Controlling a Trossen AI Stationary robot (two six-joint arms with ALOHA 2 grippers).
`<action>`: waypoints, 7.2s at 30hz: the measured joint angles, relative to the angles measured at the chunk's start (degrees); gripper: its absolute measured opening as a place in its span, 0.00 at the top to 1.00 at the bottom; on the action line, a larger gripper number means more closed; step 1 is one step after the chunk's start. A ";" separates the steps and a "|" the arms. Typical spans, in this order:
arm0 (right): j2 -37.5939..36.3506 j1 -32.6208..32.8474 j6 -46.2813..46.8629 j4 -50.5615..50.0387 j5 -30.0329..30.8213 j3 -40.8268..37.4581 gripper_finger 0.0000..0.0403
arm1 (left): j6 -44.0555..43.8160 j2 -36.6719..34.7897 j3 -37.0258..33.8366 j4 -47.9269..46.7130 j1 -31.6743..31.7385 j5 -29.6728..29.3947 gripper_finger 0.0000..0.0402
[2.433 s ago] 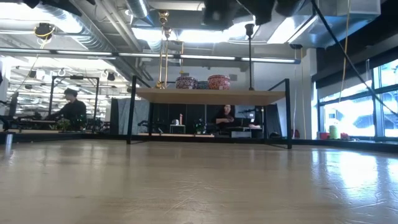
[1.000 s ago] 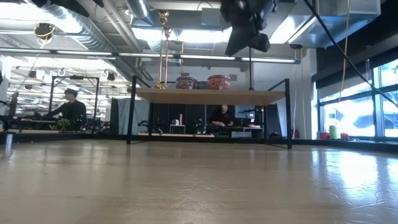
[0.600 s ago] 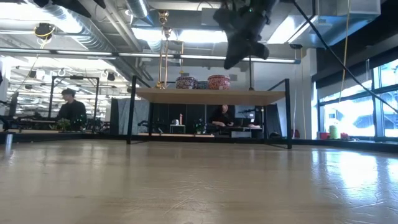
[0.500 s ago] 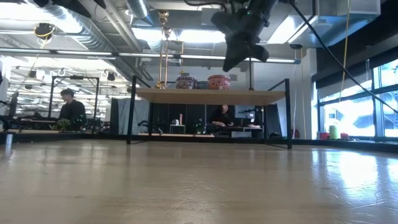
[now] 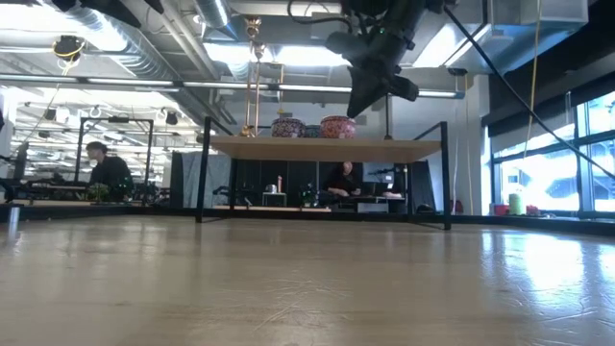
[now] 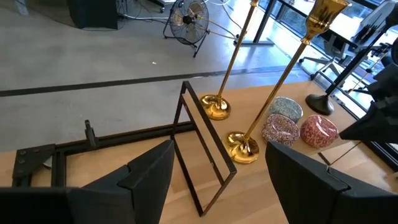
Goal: Pick & Place candle stick holders
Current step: Put the pink scented candle on the shelf
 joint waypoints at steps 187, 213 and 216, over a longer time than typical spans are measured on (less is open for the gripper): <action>2.36 0.65 28.72 2.10 13.95 0.02 1.00 | 3.02 0.90 0.02 -0.09 -2.25 -2.93 0.38; 3.02 -0.98 27.85 5.64 12.88 0.00 1.00 | 3.01 0.90 0.02 -0.09 -2.25 -3.08 0.38; 3.02 -0.98 27.83 5.64 12.51 0.00 1.00 | 2.97 0.90 0.02 -0.09 -2.25 -3.03 0.38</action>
